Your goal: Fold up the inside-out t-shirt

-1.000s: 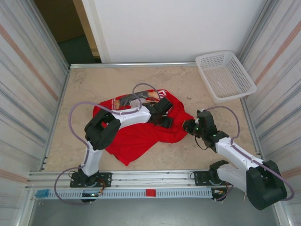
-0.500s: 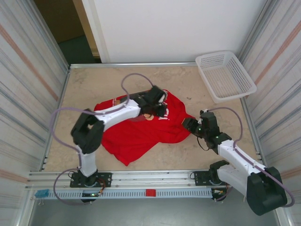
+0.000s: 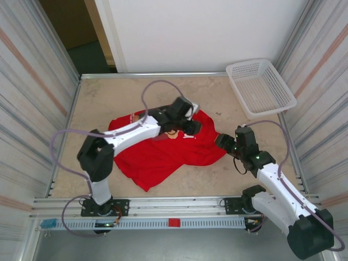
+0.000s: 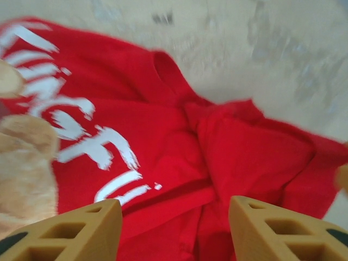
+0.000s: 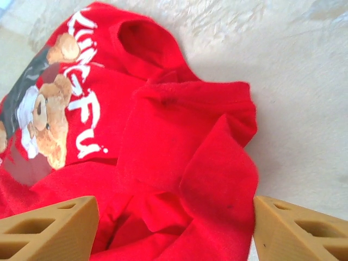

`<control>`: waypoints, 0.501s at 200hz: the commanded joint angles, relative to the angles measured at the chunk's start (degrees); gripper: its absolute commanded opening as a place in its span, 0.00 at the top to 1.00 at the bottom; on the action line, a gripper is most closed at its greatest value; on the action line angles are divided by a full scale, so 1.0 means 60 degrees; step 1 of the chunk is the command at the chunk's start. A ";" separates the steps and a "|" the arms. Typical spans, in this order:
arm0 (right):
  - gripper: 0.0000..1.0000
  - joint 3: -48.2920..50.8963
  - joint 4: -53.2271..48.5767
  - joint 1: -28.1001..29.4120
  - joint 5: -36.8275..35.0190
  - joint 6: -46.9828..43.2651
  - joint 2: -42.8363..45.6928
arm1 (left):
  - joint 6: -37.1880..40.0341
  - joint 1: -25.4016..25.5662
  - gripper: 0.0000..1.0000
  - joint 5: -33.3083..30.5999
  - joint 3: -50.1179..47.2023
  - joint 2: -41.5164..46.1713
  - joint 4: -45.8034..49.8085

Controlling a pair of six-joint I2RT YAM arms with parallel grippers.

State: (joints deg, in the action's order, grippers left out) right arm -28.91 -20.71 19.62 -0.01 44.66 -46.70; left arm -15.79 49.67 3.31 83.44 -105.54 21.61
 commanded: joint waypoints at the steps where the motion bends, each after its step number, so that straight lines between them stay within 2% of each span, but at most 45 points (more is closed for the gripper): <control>1: 0.35 -0.0085 -0.0679 0.0027 -0.0321 -0.0101 0.0224 | 0.1108 0.0480 0.42 -0.1132 0.0014 -0.0611 0.0255; 37: 0.68 0.0132 0.0825 0.0048 0.0671 0.0493 -0.0501 | 0.1419 0.0554 0.40 -0.1561 -0.0191 -0.1026 -0.0141; 54: 0.80 0.0324 0.1422 0.0033 0.0945 0.0661 -0.1045 | 0.1554 0.0582 0.39 -0.1563 -0.0283 -0.1148 -0.0217; 76: 0.84 0.0427 0.1821 0.0026 0.0998 0.0713 -0.1593 | 0.1676 0.0652 0.38 -0.1792 -0.0355 -0.1299 -0.0242; 100: 0.85 0.0548 0.1762 -0.0017 0.0725 0.0715 -0.1863 | 0.1859 0.0739 0.35 -0.1463 -0.0480 -0.1449 -0.0550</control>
State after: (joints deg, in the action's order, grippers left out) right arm -26.79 -11.92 19.62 4.78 47.81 -56.88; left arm -7.27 53.39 -5.26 81.84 -112.77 20.45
